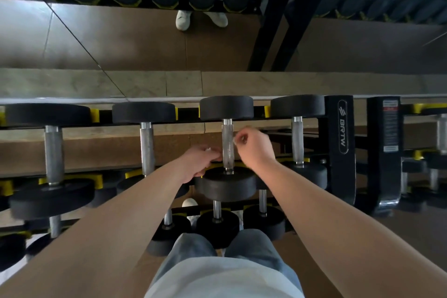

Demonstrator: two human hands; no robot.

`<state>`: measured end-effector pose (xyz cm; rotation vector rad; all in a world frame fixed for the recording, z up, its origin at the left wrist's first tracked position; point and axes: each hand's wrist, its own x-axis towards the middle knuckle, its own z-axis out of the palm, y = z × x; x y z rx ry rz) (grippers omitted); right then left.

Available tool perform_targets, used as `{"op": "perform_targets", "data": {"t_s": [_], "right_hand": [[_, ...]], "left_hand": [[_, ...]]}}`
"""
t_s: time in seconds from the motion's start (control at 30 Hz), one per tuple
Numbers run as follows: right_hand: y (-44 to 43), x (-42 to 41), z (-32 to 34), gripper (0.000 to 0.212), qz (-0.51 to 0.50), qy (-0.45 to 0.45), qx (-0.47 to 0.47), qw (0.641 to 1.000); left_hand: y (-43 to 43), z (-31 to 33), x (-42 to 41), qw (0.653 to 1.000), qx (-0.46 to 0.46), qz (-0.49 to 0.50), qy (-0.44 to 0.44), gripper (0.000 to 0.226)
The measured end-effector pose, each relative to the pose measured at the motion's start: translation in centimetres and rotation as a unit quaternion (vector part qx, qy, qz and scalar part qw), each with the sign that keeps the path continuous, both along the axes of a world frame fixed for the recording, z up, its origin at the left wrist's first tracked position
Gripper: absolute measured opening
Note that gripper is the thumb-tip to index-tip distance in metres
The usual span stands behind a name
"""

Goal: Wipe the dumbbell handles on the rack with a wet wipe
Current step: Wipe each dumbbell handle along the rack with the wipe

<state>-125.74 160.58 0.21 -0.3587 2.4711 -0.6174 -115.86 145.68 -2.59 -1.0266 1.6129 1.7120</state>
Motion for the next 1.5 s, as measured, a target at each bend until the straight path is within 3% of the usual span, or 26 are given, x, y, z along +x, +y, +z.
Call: {"op": "perform_targets", "data": {"t_s": [0.07,0.17,0.27,0.33,0.4,0.47,0.53,0.57,0.63,0.73,0.83,0.9,1.03,1.17,1.37,1.5], "right_hand": [[-1.0,-1.1,0.1,0.02,-0.037,-0.014,-0.03,0.999],[-1.1,-1.3,-0.2,0.016,-0.03,-0.082,-0.003,0.996],[0.3,-0.9,-0.8,0.012,0.1,-0.173,0.133,0.971],[0.9,-0.8,-1.2,0.013,0.15,-0.208,0.173,0.951],[0.7,-1.2,-1.0,0.011,0.105,-0.208,0.137,0.963],[0.1,-2.0,-0.5,0.009,-0.053,-0.215,0.022,0.975],[-0.9,-3.0,0.2,0.008,-0.19,-0.223,-0.099,0.951],[-1.3,-3.5,0.4,0.006,-0.207,-0.215,-0.129,0.946],[-1.8,-3.8,0.5,0.009,-0.175,-0.193,-0.125,0.957],[-0.7,-3.0,0.6,0.02,-0.07,-0.199,-0.024,0.977],[1.4,-1.9,0.7,0.021,0.034,-0.248,0.057,0.966],[2.3,-1.2,0.8,0.02,0.061,-0.248,0.055,0.965],[2.4,-0.3,1.7,0.018,-0.034,-0.232,-0.057,0.97],[1.6,0.5,2.3,0.017,-0.084,-0.241,-0.11,0.961],[1.3,0.4,2.2,0.024,-0.086,-0.229,-0.119,0.962],[1.1,-0.1,1.8,0.023,-0.072,-0.16,-0.11,0.978]], "left_hand": [[-0.1,-0.1,0.1,1.0,0.01,0.006,0.002,0.02],[-0.2,-0.1,-0.1,1.0,0.002,-0.001,-0.005,0.011],[0.0,-0.3,-0.4,1.0,0.002,-0.006,-0.006,0.016],[0.2,-0.6,-0.5,1.0,0.002,-0.012,-0.015,0.022],[0.1,-0.8,-0.5,0.999,0.006,-0.019,-0.033,0.027],[0.0,-0.6,-0.5,0.999,0.013,-0.015,-0.037,0.026],[0.0,-0.4,-0.6,0.999,0.009,-0.007,-0.031,0.021],[0.0,-0.2,-0.7,1.0,-0.003,-0.005,-0.028,0.019],[0.0,0.1,-0.8,0.999,-0.017,0.005,-0.031,0.018],[-0.2,0.3,-0.8,0.997,0.01,0.061,-0.037,0.028],[-0.6,0.7,-0.6,0.997,0.017,0.075,-0.024,0.031],[-0.6,1.1,-0.5,0.998,0.021,0.063,-0.007,0.031],[-0.3,2.6,-0.5,1.0,-0.004,0.008,0.028,0.024],[0.5,3.3,-0.8,0.998,-0.023,-0.026,0.06,0.025],[0.4,2.5,-1.4,0.992,-0.077,0.023,0.101,0.015],[0.4,2.2,-3.1,0.979,-0.116,0.146,0.088,0.018]]}}
